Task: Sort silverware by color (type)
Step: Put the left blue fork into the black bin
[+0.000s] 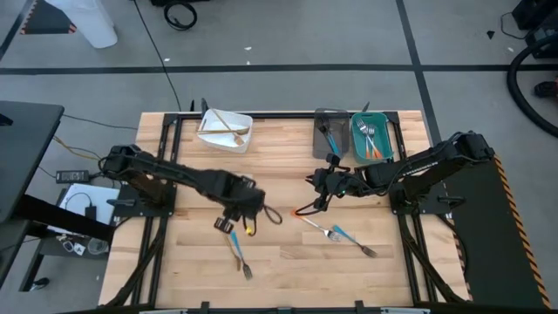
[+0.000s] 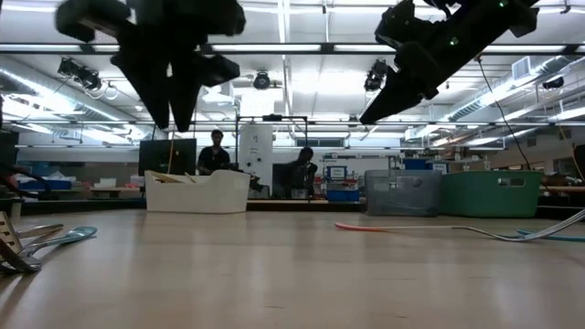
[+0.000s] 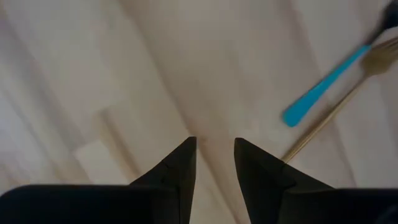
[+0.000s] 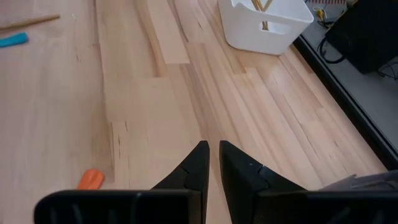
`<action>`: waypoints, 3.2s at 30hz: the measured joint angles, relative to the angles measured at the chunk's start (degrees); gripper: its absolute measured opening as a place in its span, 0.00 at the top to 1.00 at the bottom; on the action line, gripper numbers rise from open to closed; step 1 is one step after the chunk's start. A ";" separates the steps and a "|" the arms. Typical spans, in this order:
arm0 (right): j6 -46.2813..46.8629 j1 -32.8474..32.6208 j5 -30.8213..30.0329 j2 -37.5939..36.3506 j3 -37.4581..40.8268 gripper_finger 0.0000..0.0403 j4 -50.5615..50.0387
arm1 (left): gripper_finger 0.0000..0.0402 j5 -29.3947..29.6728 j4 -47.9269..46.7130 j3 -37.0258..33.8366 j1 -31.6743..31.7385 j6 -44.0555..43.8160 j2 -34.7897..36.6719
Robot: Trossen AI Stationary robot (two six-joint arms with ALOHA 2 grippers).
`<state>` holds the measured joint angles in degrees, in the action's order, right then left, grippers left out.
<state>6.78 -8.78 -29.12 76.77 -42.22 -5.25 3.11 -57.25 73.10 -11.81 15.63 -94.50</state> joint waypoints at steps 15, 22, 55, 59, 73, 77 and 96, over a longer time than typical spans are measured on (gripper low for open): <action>-1.85 0.33 0.22 -0.01 0.00 0.88 1.80 | 0.71 0.00 7.10 -1.70 -12.31 -0.22 -1.59; -3.42 0.38 0.24 -0.02 0.00 0.88 3.06 | 0.71 -0.02 12.21 -3.79 -15.42 -0.34 -4.17; -5.30 0.39 0.70 -0.02 -0.02 0.88 5.22 | 0.71 -0.55 17.88 -6.84 -18.34 3.55 -12.44; -5.30 0.39 0.72 -0.02 -0.02 0.88 5.22 | 0.71 -0.54 18.92 -8.76 -18.27 4.47 -12.14; -5.06 0.39 0.77 -0.02 -0.02 0.88 5.33 | 0.96 -1.46 19.34 -9.31 -17.02 6.13 -12.15; -5.04 0.39 0.79 -0.02 -0.02 0.88 5.37 | 0.95 -0.97 19.44 -9.33 -16.05 6.13 -12.23; -4.47 0.39 0.79 -0.02 -0.02 0.88 5.24 | 0.99 5.64 18.27 -9.64 -11.99 9.09 -10.66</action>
<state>2.31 -8.38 -28.34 76.75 -42.24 -0.01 8.76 -38.98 63.46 -23.80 24.72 -105.16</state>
